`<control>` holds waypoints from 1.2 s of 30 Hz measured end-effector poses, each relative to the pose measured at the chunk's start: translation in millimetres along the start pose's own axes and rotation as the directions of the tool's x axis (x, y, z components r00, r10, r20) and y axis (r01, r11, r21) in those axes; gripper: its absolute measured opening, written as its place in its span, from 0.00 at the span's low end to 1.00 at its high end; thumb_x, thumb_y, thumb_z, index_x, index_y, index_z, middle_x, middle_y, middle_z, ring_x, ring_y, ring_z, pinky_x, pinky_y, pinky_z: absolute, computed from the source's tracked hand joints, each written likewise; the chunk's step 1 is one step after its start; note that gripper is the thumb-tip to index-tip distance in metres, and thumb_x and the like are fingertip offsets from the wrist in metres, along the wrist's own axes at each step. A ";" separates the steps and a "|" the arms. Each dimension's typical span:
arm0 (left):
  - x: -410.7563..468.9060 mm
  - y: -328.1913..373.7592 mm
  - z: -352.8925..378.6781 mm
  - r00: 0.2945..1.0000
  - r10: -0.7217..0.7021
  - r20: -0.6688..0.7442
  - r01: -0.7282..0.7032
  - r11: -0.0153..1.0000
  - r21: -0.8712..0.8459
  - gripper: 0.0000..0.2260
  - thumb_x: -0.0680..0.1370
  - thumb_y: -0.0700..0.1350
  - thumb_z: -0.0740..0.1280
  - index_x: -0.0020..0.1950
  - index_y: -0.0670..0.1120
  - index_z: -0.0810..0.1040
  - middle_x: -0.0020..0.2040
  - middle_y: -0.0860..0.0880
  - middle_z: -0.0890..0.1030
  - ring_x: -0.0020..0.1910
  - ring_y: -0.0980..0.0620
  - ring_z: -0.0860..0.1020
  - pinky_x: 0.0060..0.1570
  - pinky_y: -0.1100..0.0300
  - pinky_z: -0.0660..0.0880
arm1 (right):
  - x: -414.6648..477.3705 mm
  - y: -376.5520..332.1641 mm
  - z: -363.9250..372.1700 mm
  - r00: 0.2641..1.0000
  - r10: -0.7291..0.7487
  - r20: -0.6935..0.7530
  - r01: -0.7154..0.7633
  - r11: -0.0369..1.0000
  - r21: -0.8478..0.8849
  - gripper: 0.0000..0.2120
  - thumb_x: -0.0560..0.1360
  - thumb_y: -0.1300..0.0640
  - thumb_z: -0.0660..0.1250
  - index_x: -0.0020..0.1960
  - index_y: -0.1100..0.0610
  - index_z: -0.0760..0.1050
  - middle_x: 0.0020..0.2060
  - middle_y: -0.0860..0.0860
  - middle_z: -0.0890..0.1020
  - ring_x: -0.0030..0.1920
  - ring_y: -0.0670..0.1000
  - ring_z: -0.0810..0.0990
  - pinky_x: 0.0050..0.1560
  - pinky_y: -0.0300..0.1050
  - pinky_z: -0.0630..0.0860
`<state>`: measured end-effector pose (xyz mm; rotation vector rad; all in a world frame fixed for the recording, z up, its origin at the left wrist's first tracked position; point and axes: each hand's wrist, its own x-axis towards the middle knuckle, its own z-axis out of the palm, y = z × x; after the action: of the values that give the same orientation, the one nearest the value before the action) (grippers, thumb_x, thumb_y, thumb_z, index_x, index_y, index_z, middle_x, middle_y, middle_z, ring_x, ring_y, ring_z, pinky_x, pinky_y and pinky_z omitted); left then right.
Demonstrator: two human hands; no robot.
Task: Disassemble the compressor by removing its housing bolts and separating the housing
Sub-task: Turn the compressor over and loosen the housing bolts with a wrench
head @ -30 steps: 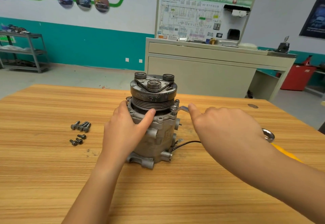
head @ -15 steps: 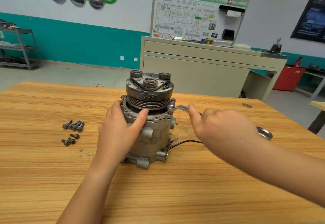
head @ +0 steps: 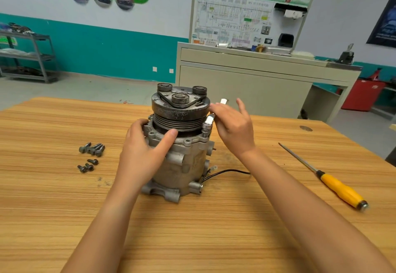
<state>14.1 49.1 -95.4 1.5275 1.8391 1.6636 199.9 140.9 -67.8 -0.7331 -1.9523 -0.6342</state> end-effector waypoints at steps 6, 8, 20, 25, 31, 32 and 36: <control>0.0 -1.9 1.3 1.000 0.001 0.011 -0.001 1.000 -0.001 0.32 0.70 0.63 0.65 0.69 0.49 0.64 0.60 0.55 0.71 0.55 0.58 0.68 0.51 0.60 0.64 | 10.9 -14.8 -69.2 0.958 0.281 -0.055 -0.262 0.937 0.230 0.16 0.78 0.63 0.59 0.63 0.68 0.70 0.31 0.55 0.74 0.26 0.56 0.73 0.25 0.49 0.73; -0.8 -2.1 3.1 1.000 0.006 0.004 -0.006 1.000 -0.004 0.31 0.70 0.63 0.64 0.68 0.50 0.64 0.60 0.54 0.72 0.55 0.58 0.68 0.50 0.60 0.64 | 12.8 -27.3 -103.5 0.970 0.237 0.047 -0.239 0.970 0.041 0.19 0.78 0.58 0.55 0.66 0.63 0.69 0.27 0.48 0.69 0.23 0.50 0.66 0.19 0.40 0.61; -4.7 0.7 3.6 1.000 0.030 0.005 -0.030 1.000 -0.002 0.31 0.70 0.64 0.62 0.68 0.49 0.65 0.62 0.52 0.72 0.54 0.58 0.68 0.51 0.59 0.65 | 19.7 -74.6 -128.1 0.656 0.374 0.656 0.020 0.860 -0.511 0.31 0.75 0.64 0.58 0.73 0.49 0.50 0.27 0.47 0.62 0.25 0.47 0.58 0.22 0.41 0.54; -4.9 -2.3 3.5 0.999 0.035 0.004 -0.035 0.999 0.005 0.31 0.71 0.64 0.61 0.69 0.49 0.64 0.63 0.52 0.71 0.58 0.56 0.69 0.51 0.60 0.63 | 28.8 -86.1 -127.9 0.617 0.390 0.684 0.045 0.850 -0.525 0.31 0.75 0.65 0.57 0.74 0.51 0.49 0.28 0.48 0.61 0.26 0.48 0.58 0.21 0.42 0.55; -4.4 -5.3 3.4 0.999 0.038 0.011 -0.038 0.999 -0.018 0.32 0.71 0.64 0.61 0.69 0.49 0.64 0.65 0.51 0.72 0.61 0.53 0.70 0.52 0.59 0.64 | 34.1 -91.7 -137.8 0.548 0.427 0.720 0.130 0.806 -0.577 0.31 0.73 0.68 0.55 0.74 0.54 0.51 0.28 0.48 0.61 0.25 0.48 0.58 0.22 0.42 0.54; -4.4 -5.1 3.7 0.999 0.038 0.008 -0.038 0.999 -0.021 0.32 0.71 0.64 0.61 0.70 0.49 0.64 0.65 0.51 0.72 0.61 0.53 0.70 0.52 0.59 0.64 | 36.2 -92.3 -137.6 0.535 0.425 0.730 0.139 0.808 -0.572 0.31 0.73 0.68 0.55 0.74 0.56 0.51 0.28 0.49 0.61 0.25 0.49 0.58 0.22 0.42 0.54; -4.3 -5.0 4.8 0.999 0.035 0.002 -0.035 0.999 -0.024 0.33 0.70 0.64 0.60 0.70 0.49 0.64 0.65 0.50 0.71 0.63 0.52 0.69 0.53 0.59 0.65 | 41.6 -101.5 -128.0 0.481 0.403 0.779 0.182 0.823 -0.538 0.32 0.74 0.69 0.55 0.74 0.62 0.46 0.29 0.51 0.61 0.26 0.50 0.58 0.21 0.43 0.57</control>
<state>16.9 49.6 -103.0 1.5602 1.7942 1.6922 185.5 -7.0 11.7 -1.8745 -2.6170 -0.8596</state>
